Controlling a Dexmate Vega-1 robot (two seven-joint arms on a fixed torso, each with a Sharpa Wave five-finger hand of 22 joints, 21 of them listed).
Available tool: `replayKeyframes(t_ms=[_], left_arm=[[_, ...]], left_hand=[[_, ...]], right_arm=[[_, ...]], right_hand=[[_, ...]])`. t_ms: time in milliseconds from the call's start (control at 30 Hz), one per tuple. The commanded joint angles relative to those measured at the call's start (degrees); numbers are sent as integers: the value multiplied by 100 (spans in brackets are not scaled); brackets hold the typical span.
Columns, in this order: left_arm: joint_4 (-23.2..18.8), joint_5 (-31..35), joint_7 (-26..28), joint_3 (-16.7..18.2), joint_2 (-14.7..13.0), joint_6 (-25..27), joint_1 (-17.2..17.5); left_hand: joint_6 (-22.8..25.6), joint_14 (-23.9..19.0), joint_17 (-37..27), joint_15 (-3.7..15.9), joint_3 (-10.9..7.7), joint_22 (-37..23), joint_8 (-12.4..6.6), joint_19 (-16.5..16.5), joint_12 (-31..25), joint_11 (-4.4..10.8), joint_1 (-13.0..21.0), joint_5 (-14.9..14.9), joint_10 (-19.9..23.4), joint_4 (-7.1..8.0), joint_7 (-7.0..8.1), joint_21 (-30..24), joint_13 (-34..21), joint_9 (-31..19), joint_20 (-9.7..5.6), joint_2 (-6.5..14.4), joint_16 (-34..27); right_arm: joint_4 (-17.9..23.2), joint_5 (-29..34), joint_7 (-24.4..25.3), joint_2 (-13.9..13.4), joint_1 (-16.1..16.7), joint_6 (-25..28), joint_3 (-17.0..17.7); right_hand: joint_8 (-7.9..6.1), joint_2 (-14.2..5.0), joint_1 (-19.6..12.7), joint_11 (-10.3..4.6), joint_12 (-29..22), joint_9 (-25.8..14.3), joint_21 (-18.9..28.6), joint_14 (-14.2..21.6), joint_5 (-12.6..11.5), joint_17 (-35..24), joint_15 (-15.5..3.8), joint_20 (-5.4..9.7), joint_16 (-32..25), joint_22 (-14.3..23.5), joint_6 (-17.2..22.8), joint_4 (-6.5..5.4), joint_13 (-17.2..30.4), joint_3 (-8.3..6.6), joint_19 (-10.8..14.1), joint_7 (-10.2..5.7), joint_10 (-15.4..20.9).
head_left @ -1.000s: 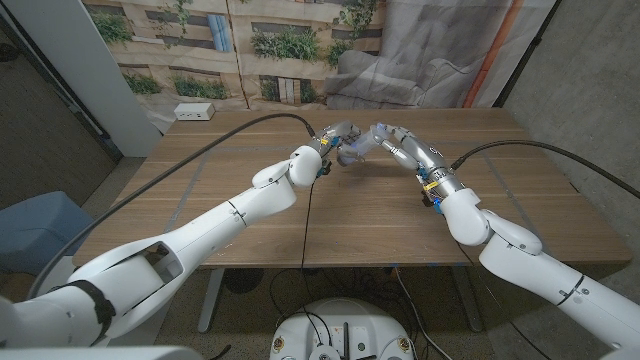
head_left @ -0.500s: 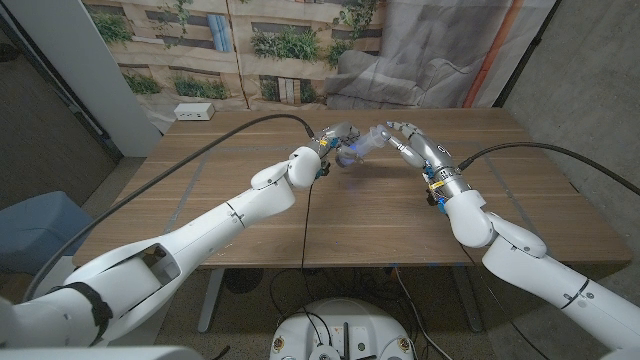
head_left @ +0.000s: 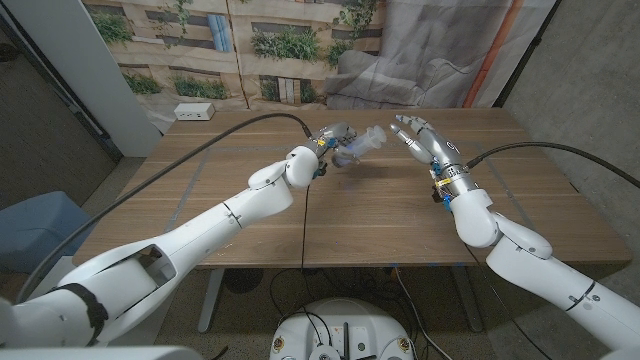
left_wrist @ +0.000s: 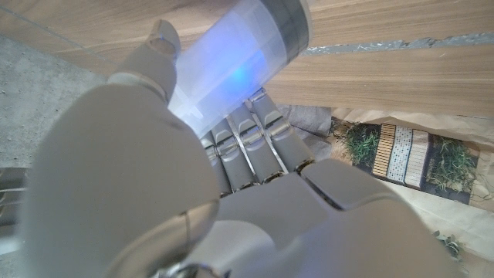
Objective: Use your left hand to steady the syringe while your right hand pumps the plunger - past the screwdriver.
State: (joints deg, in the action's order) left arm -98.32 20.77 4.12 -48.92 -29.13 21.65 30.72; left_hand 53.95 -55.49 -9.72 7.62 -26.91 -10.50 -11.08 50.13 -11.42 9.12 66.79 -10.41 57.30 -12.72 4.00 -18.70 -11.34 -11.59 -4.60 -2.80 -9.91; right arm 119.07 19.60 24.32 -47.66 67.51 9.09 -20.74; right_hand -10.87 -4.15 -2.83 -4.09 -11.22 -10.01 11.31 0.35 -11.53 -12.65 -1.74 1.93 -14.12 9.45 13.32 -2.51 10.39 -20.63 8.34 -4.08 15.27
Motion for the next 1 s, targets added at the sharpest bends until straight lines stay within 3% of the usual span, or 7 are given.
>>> replayKeyframes(t_ms=[33, 567, 1000], left_arm=[[-287, 318, -386, -114, -209, 409, -221], [-378, 1087, -1210, -453, -485, 643, -715], [-335, 1966, -1741, -703, -593, 449, -956]], left_hand=[[297, -123, -12, 601, -287, -18, -40, 262, -38, 152, -429, -38, 228, 252, -210, -33, -8, -15, -656, 734, -34], [296, -131, -15, 605, -286, -18, -37, 246, -25, 168, -420, -37, 203, 243, -199, -30, -9, -15, -660, 720, -36], [261, -91, -12, 605, -290, -18, -26, 190, -14, 192, -429, -38, 171, 251, -161, -10, -9, -16, -670, 719, -24]], right_arm=[[-38, -173, 43, -31, 82, -49, 215], [-305, -436, 123, 92, 14, -89, 319], [-891, -1221, 113, 343, -113, -848, 422]], right_hand=[[-16, -291, 3, -10, 8, -6, 22, 44, 18, -25, -142, -2, -23, 27, 17, 36, 16, -10, 53, -19, 48], [4, -298, -1, 23, 20, -7, 41, 61, 26, -32, -122, -3, -30, 26, -18, 58, 18, -13, 161, -27, 36], [22, -291, -10, 90, 44, -7, 33, 62, 31, -33, -85, 20, -26, 25, -65, 84, 20, -14, 195, -32, -30]])
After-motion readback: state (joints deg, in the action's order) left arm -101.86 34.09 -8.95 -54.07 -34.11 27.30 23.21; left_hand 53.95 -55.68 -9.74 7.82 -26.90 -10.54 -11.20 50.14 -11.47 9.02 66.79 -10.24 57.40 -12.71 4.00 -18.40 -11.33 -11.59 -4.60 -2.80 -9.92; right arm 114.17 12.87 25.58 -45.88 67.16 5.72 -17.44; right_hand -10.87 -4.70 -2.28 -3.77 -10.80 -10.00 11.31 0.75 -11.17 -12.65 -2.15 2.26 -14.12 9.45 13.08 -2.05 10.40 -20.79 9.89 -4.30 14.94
